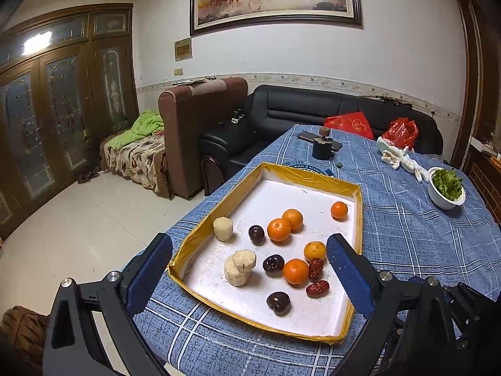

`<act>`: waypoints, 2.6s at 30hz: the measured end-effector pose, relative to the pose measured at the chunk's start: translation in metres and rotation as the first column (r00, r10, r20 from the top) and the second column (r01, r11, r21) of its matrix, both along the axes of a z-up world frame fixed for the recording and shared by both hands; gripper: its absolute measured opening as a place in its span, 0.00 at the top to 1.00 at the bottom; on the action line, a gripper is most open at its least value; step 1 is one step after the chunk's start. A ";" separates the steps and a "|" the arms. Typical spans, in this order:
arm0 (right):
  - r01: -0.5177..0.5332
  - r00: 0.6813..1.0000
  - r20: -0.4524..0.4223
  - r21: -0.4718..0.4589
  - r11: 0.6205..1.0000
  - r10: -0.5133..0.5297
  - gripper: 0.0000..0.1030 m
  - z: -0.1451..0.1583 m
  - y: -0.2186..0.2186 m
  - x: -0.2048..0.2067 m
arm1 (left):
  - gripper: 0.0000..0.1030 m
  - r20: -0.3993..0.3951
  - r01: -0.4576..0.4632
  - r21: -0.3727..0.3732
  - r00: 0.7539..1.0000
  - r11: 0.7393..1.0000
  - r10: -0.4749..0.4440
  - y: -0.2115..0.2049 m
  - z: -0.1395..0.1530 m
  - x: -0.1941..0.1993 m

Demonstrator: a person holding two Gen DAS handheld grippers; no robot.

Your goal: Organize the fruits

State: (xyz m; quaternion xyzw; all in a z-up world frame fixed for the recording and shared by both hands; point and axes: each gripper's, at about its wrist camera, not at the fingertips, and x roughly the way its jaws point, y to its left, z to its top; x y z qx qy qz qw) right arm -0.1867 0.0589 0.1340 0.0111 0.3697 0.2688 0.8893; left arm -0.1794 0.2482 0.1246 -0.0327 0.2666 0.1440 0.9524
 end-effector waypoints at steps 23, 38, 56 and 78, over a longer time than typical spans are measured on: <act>0.039 0.996 0.079 0.020 0.999 -0.040 0.09 0.020 -0.012 -0.037 | 0.00 0.253 -0.248 0.151 0.945 0.957 0.205 -0.016 0.028 -0.080; 0.072 0.997 0.009 -0.041 0.997 -0.072 0.03 -0.014 -0.006 -0.030 | 0.00 -0.110 -0.069 -0.111 0.992 0.991 0.057 0.008 -0.040 -0.024; 0.075 0.996 -0.047 -0.050 0.996 -0.077 0.03 -0.041 0.000 -0.005 | 0.00 -0.206 -0.042 -0.100 0.978 0.994 0.021 0.006 -0.073 0.007; 0.055 0.998 -0.023 -0.042 0.998 -0.056 0.03 -0.035 -0.002 -0.021 | 0.00 -0.213 -0.047 -0.090 0.977 0.995 0.027 -0.003 -0.069 -0.005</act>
